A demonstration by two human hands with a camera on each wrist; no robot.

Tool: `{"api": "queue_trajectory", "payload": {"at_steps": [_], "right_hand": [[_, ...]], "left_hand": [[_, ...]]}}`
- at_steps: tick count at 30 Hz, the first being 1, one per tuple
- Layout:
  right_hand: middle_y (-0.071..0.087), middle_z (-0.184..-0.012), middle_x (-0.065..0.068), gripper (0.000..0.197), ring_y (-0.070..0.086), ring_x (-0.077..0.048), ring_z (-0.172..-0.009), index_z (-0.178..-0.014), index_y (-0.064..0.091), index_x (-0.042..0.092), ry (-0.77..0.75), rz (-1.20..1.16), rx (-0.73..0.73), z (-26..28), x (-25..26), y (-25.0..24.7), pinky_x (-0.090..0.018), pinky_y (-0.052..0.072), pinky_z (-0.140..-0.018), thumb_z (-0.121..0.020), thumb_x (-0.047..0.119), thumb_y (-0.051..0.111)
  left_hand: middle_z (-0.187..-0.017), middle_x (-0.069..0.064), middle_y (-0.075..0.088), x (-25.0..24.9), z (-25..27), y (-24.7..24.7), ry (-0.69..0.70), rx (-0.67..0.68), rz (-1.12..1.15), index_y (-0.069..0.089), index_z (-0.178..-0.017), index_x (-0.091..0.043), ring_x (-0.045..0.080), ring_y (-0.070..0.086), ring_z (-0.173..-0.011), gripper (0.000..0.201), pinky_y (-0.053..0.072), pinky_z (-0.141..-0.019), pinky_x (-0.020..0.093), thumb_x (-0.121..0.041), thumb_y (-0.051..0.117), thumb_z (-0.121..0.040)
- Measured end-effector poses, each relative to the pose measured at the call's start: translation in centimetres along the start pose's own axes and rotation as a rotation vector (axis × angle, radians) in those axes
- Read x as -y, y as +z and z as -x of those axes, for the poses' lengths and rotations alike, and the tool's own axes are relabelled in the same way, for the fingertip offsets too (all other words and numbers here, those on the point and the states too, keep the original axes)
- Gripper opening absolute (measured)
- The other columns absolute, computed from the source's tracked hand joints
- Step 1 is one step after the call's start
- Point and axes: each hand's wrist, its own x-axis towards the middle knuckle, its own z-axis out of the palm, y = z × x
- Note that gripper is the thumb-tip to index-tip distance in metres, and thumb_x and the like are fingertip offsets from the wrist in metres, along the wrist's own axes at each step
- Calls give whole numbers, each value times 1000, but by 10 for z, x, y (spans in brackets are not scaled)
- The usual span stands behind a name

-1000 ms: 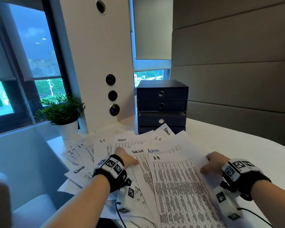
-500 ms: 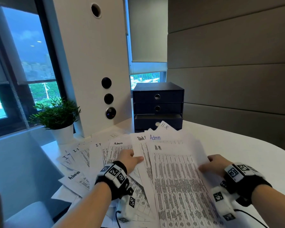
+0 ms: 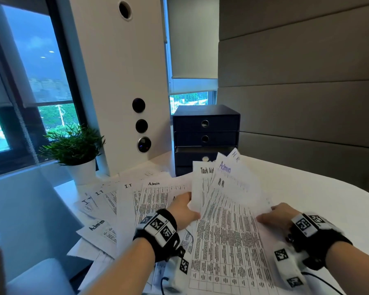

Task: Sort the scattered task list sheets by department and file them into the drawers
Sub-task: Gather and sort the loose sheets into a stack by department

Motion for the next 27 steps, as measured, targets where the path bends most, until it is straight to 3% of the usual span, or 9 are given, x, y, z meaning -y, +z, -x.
{"api": "queue_trajectory", "payload": {"at_steps": [4, 7, 9, 11, 12, 17, 21, 24, 27], "right_hand": [[68, -91, -18, 51, 65, -33, -80, -98, 64, -4, -60, -349, 110, 5, -1, -10, -41, 55, -73, -64, 27, 86], [71, -71, -12, 26, 67, -20, -60, -93, 65, -3, -168, -531, 159, 23, 14, -16, -24, 53, -54, -76, 14, 76], [63, -54, -7, 13, 58, -12, -42, -79, 61, -2, -243, -546, 130, 35, 25, -20, -18, 43, -42, -82, 7, 69], [63, -57, -6, 14, 59, -15, -46, -84, 61, -2, -278, -492, 52, 41, 31, -23, -19, 44, -48, -83, 10, 70], [65, -61, -6, 16, 61, -17, -53, -88, 63, 0, -293, -433, 2, 40, 32, -23, -19, 46, -50, -84, 13, 70], [71, -89, -11, 40, 67, -25, -77, -102, 66, -1, -169, -102, -55, 29, 30, -20, -33, 55, -73, -76, 26, 78], [66, -101, -16, 49, 62, -29, -91, -112, 62, -5, -82, -28, -16, 23, 22, -10, -33, 49, -83, -74, 20, 81], [67, -106, -18, 49, 63, -31, -95, -114, 61, -4, -48, -68, -15, 23, 18, -6, -36, 49, -87, -75, 18, 80], [67, -109, -18, 50, 63, -33, -99, -112, 63, -3, -59, -113, 18, 23, 17, -8, -40, 50, -93, -73, 21, 82]], "left_hand": [[-120, 4, 62, 4, 2, -9, 2, -71, 338, 53, -120, -19, 23, 55, -114, 44, 43, -100, 37, 0, 66, -82], [-116, 5, 64, 3, 1, -15, -17, -87, 435, 55, -115, -18, 25, 56, -112, 39, 43, -98, 37, -1, 67, -82], [-125, 6, 60, -2, -1, -17, -68, -81, 477, 50, -129, -11, 24, 53, -116, 63, 38, -104, 38, -24, 79, -75], [-134, 4, 55, -5, -2, -17, -79, 26, 359, 42, -137, -15, 26, 50, -122, 95, 37, -107, 45, -55, 81, -60], [-135, 1, 54, -10, 0, -15, -62, 106, 209, 43, -138, -19, 24, 52, -122, 88, 39, -105, 43, -58, 76, -66], [-122, -1, 62, 0, -7, -2, -147, 117, -268, 57, -124, -22, 19, 60, -106, 37, 51, -93, 33, -28, 59, -88], [-128, 6, 52, 3, -14, 6, -319, 71, -346, 55, -115, -24, 28, 58, -106, 42, 51, -90, 38, -34, 62, -74], [-143, 14, 34, 3, -21, 1, -447, -38, -232, 35, -136, -19, 34, 49, -119, 70, 49, -92, 39, -30, 66, -75], [-140, 19, 42, 6, -27, -7, -530, -104, -16, 10, -147, -4, 33, 52, -120, 96, 48, -97, 39, -24, 73, -77]]}}
